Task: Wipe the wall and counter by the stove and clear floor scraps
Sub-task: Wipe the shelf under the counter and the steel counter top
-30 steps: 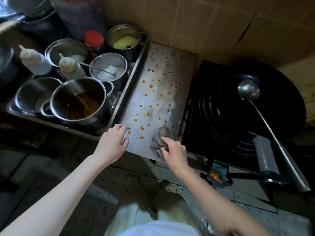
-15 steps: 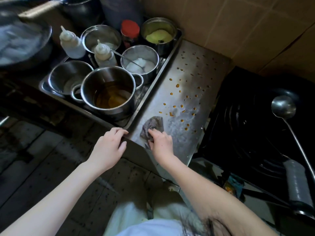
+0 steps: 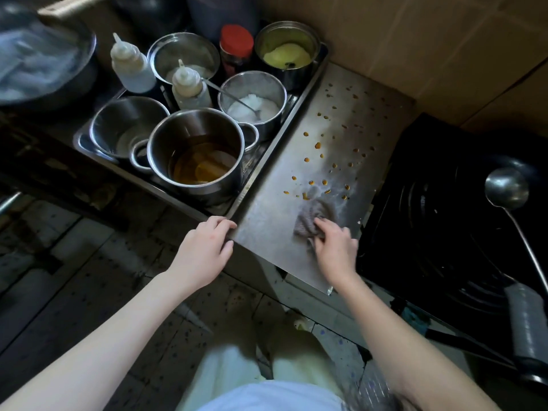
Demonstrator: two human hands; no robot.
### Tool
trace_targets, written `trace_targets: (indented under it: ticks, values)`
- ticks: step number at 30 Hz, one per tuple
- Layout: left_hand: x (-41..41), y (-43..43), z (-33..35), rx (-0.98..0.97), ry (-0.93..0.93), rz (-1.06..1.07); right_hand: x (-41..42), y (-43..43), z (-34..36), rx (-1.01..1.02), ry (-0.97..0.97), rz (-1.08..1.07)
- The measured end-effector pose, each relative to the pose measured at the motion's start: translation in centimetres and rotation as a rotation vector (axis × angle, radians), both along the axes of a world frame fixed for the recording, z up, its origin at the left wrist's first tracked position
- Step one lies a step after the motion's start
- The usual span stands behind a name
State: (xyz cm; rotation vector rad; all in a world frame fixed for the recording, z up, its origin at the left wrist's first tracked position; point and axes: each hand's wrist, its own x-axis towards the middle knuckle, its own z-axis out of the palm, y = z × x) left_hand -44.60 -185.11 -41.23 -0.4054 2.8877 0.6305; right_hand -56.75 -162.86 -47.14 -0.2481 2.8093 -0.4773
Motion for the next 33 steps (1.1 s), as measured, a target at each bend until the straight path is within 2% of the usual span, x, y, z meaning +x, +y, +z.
trace_targets:
  ticks: [6,11,19,23,25,28,33]
  values:
    - [-1.0,1.0,-0.1,0.014,0.0,-0.034,-1.7,3.6,0.0,0.024,0.01,-0.177]
    - [-1.5,0.6,0.1,0.026,0.019,-0.041,-2.1,0.6,-0.4,-0.016,0.011,-0.172]
    - [-1.9,-1.1,0.0,0.038,0.033,-0.058,-2.2,-8.5,-0.1,0.016,-0.009,0.096]
    - [-2.4,-1.9,0.1,0.039,0.038,-0.089,-2.3,-10.0,0.1,0.048,0.035,0.391]
    - [-2.8,-2.2,0.2,0.047,0.039,-0.102,-2.7,-9.4,-0.1,0.096,0.049,0.457]
    - [-3.5,-2.4,0.3,0.061,0.051,-0.156,-3.4,-7.8,-0.2,0.115,0.078,0.369]
    - [-5.0,-2.1,0.1,0.076,0.07,-0.272,-4.6,-3.4,-0.2,0.136,0.131,0.05]
